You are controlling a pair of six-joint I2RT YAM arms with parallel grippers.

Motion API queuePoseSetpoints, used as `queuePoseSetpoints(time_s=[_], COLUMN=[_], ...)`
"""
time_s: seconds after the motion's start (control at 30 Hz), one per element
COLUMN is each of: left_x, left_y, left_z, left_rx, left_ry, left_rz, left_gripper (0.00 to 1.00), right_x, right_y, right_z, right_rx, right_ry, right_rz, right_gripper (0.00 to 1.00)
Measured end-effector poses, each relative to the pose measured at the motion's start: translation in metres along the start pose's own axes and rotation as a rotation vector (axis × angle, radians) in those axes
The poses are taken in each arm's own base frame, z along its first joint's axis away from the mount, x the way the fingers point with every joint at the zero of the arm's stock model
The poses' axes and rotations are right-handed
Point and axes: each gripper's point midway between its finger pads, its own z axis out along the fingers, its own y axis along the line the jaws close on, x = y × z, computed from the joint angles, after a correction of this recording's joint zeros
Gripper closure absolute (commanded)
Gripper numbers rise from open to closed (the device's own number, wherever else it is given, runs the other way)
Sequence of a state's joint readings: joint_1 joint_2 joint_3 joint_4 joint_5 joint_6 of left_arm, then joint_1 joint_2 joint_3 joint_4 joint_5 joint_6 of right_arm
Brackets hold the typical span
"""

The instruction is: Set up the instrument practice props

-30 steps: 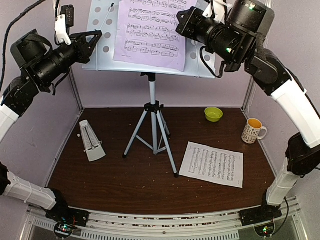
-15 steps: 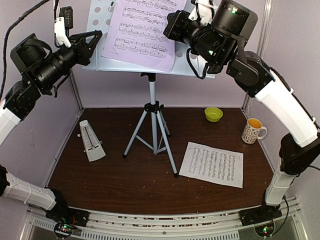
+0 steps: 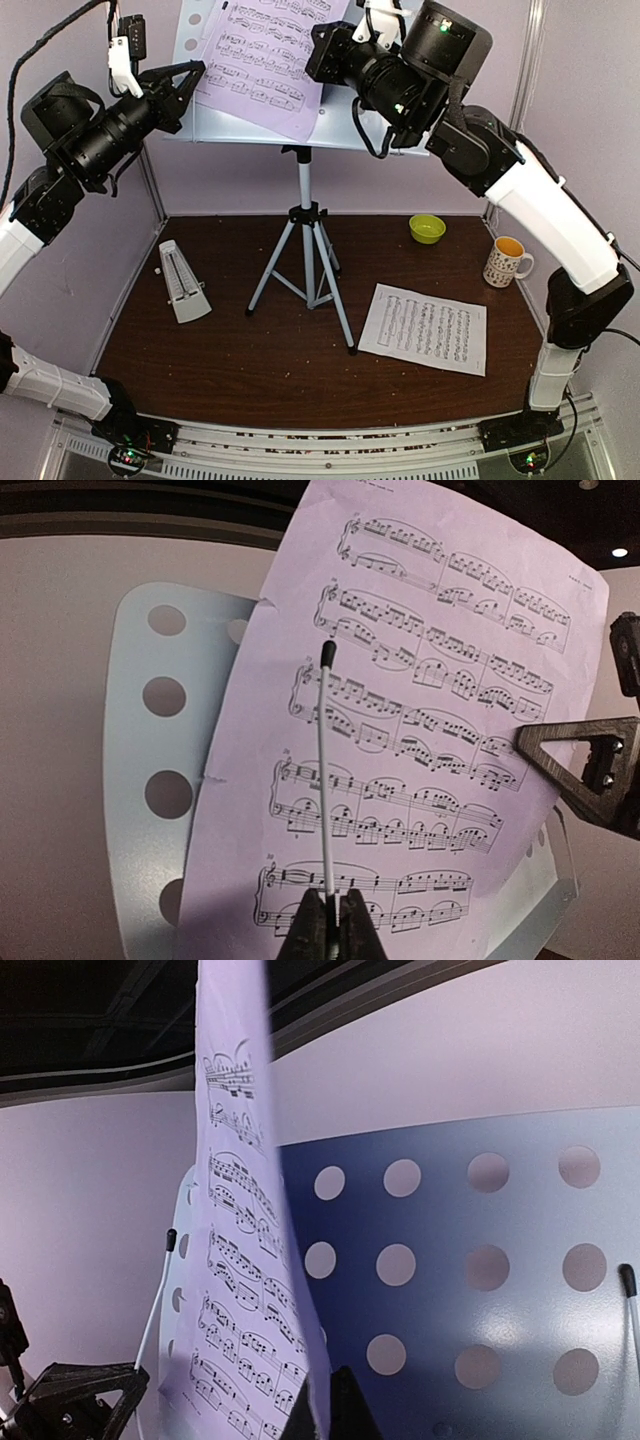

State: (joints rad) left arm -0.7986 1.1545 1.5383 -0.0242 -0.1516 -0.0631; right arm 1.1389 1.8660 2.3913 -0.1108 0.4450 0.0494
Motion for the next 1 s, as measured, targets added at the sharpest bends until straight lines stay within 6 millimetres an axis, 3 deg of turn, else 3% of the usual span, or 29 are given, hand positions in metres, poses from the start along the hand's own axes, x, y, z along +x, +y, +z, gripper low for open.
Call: queuePoseSetpoints(time_s=[0.47,0.57,0.67,0.9,1.0], left_x=[0.0,-0.001,-0.001,-0.001,0.0], left_y=[-0.001,-0.001,-0.001,-0.002,-0.001], left_z=[-0.001,-0.001,-0.001,-0.001,-0.001], left_rx=[0.005,0.007,0.008,0.007,0.006], left_ry=[-0.005,-0.006,-0.006,-0.006,-0.01], left_rz=[0.012,0.012,0.013,0.012,0.012], left_gripper=[1.0,1.0,1.0,1.0,1.0], right_x=[0.009,0.011,0.013,0.013,0.013], right_y=[0.032,0.037,0.039,0.042,0.042], right_z=[0.007,0.007,0.008,0.008,0.008], right_rx=[-0.157,-0.18,-0.191,-0.205,-0.205], right_ry=[-0.037,-0.041,-0.042,-0.044,-0.045], right_rz=[-0.14,-0.147,-0.16,-0.165,-0.165], right_gripper=[0.92,0.79,0.71,0.65,0.48])
